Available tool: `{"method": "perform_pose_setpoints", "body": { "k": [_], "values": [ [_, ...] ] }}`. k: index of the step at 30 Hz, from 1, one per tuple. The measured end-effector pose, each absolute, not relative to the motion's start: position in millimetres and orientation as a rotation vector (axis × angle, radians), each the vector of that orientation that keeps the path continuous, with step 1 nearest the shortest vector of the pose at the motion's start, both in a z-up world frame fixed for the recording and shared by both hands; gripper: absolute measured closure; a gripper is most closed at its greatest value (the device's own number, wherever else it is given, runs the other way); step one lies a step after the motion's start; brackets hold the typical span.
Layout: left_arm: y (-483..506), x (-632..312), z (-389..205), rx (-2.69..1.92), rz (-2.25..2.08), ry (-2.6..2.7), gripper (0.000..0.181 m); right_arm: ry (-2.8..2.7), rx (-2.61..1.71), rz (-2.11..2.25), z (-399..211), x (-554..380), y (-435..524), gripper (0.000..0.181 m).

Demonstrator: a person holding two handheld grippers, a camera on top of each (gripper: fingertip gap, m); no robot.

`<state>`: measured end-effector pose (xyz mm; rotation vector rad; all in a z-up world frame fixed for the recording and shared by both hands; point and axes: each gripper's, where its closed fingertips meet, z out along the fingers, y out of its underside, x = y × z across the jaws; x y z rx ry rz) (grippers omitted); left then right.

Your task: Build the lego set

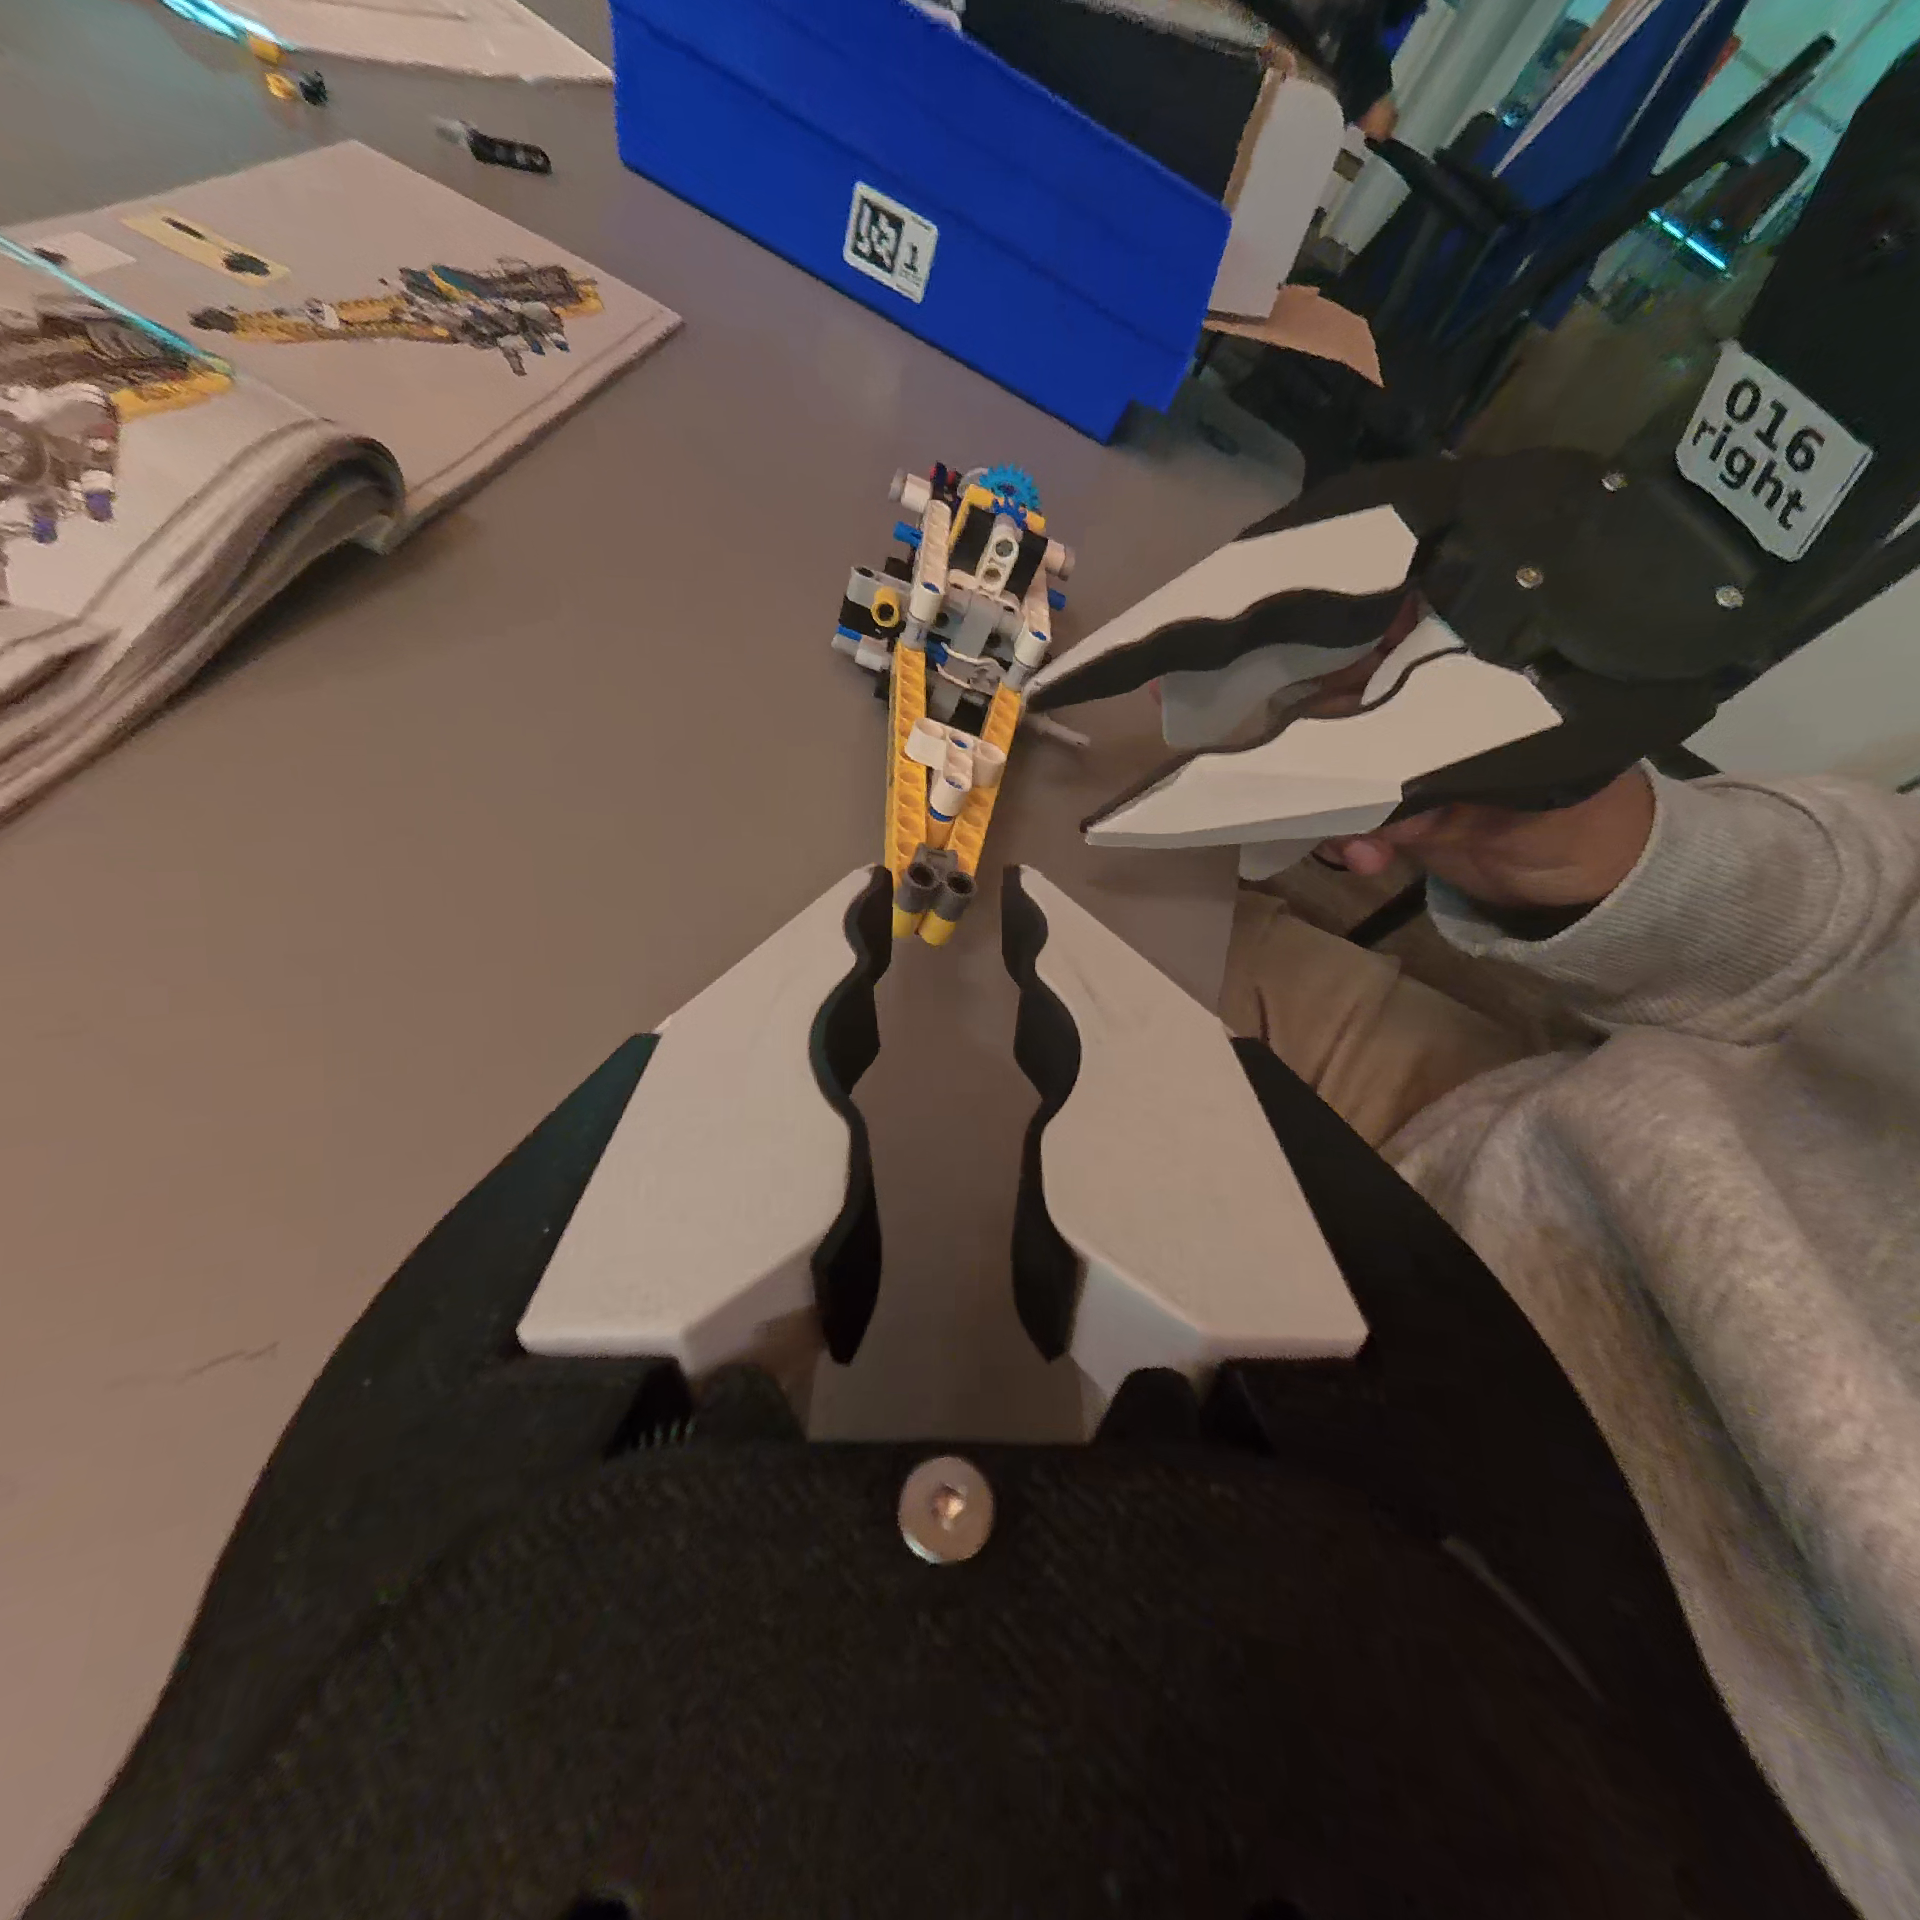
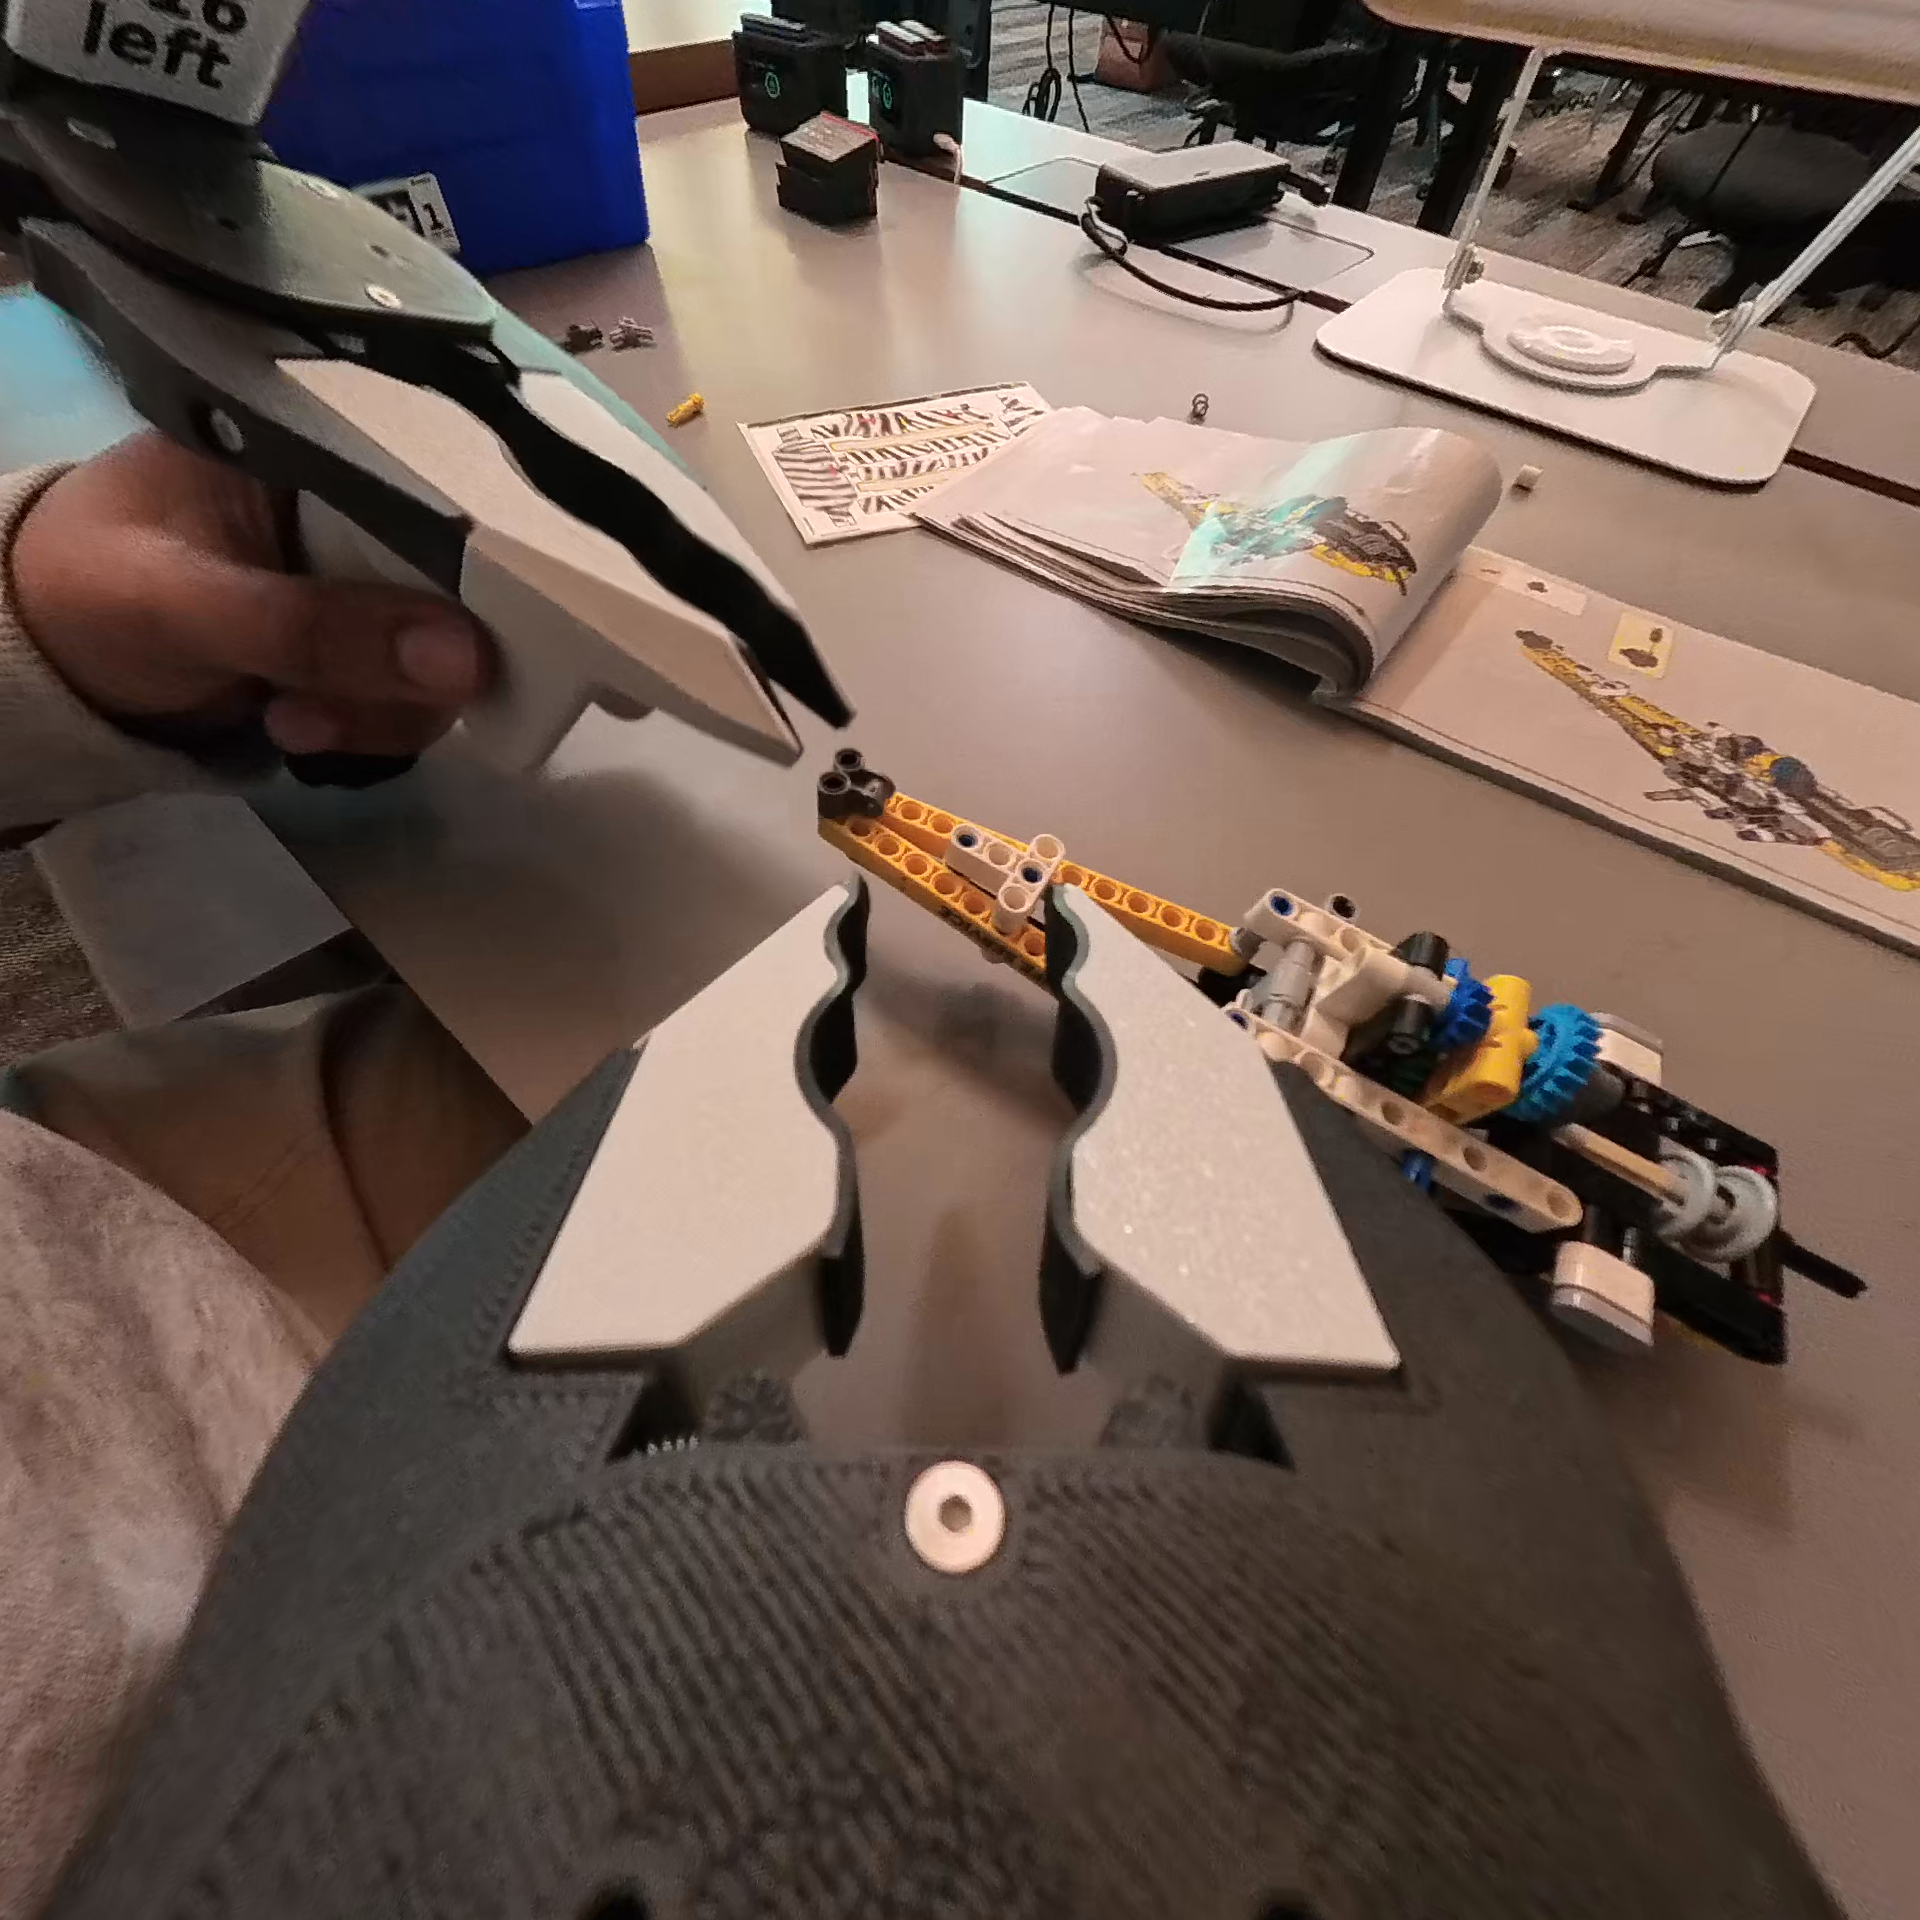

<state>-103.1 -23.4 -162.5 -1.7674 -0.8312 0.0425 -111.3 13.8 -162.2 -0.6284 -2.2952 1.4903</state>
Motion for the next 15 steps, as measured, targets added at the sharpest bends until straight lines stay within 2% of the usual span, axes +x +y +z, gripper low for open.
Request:
{"method": "perform_pose_setpoints", "body": {
  "k": [15],
  "values": [
    [-25,-100,-142,-1.683,0.194,-0.896,0.147,-2.241,-0.599,1.510,-149,-93,24,0.144]
  ]
}}
